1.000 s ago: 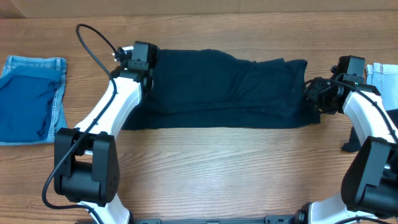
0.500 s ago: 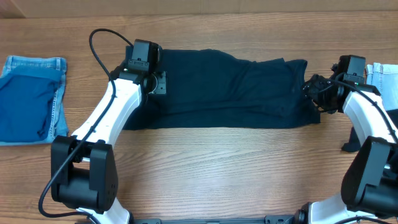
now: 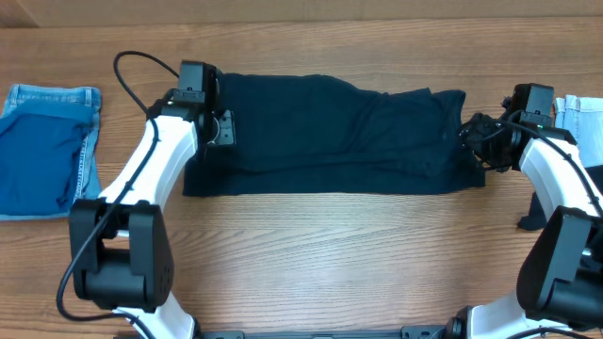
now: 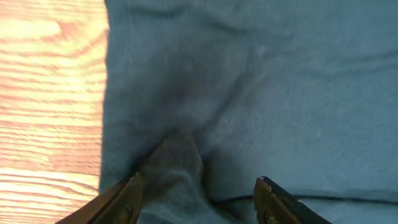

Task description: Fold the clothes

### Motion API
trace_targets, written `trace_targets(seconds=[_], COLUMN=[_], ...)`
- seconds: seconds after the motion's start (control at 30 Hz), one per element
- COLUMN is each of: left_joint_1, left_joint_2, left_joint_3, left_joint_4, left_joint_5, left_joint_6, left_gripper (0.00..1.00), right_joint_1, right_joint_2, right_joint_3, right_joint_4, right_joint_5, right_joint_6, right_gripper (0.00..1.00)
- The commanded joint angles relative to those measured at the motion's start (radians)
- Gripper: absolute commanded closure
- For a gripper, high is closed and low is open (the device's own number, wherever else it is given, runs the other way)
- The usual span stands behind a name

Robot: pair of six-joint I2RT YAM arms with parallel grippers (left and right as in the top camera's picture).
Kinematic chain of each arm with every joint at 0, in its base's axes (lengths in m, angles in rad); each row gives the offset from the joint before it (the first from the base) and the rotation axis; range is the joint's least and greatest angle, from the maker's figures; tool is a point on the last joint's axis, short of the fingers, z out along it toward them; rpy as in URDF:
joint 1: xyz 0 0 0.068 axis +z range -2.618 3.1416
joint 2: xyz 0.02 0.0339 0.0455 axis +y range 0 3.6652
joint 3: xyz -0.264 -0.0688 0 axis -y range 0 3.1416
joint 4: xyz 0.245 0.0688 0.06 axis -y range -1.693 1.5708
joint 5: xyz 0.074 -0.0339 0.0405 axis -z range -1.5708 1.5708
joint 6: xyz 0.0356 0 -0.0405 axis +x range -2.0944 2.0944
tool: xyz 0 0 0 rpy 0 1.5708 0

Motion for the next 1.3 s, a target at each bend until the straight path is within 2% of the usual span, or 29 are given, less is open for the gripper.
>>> trace_targets(seconds=[0.0,0.03,0.1,0.13,0.17,0.2,0.23,0.43,0.67,0.87,0.9,0.97,1.07,1.23,1.27], left_joint_1=[0.000,0.000,-0.001,-0.001,-0.001,-0.001,0.000,0.000,0.000,-0.001,-0.001,0.000,-0.001,0.000,0.000], left_joint_2=[0.078,0.091,0.119,0.121,0.120,0.118,0.117,0.113,0.062,0.072,0.072,0.072,0.073,0.072,0.072], left_joint_3=[0.009,0.009,0.009,0.009,0.010,0.010,0.010,0.010,0.010,0.010,0.010,0.010,0.010,0.011,0.022], left_joint_4=[-0.015,-0.018,-0.031,-0.034,-0.033,-0.031,-0.032,-0.050,-0.044,-0.003,0.002,0.012,0.019,0.028,0.017], left_joint_5=[0.049,0.049,0.050,0.049,0.047,0.045,0.042,-0.011,-0.302,-0.293,-0.293,-0.293,-0.294,-0.314,-0.318], left_joint_6=[-0.010,-0.010,-0.010,-0.010,-0.010,-0.010,-0.010,-0.021,-0.259,-0.281,-0.280,-0.280,-0.280,-0.246,-0.215], left_gripper=[0.39,0.39,0.48,0.66,0.80,0.91,0.96,0.96,0.96,0.93,0.91,0.79,0.70,0.82,0.86], right_joint_1=[0.002,0.002,0.002,0.002,0.002,0.002,0.002,0.002,0.002,0.002,0.002,0.002,0.002,0.002,0.002], right_joint_2=[0.007,0.007,0.007,0.007,0.007,0.007,0.007,0.007,0.007,0.007,0.007,0.007,0.007,0.007,0.007], right_joint_3=[0.014,0.014,0.014,0.014,0.014,0.014,0.014,0.014,0.014,0.014,0.014,0.014,0.014,0.014,0.014], right_joint_4=[0.003,0.003,0.003,0.003,0.002,0.002,0.002,-0.005,-0.005,-0.005,-0.005,-0.005,-0.005,-0.010,-0.019], right_joint_5=[-0.008,-0.008,-0.008,-0.008,-0.008,-0.008,-0.008,-0.008,-0.007,-0.007,-0.007,-0.007,-0.007,-0.007,-0.008], right_joint_6=[-0.002,-0.003,-0.002,-0.003,-0.003,-0.003,-0.003,-0.003,-0.003,-0.003,-0.003,-0.003,-0.003,-0.004,-0.021], right_gripper=[0.31,0.31,0.31,0.31,0.32,0.31,0.32,0.32,0.32,0.32,0.32,0.32,0.32,0.33,0.39])
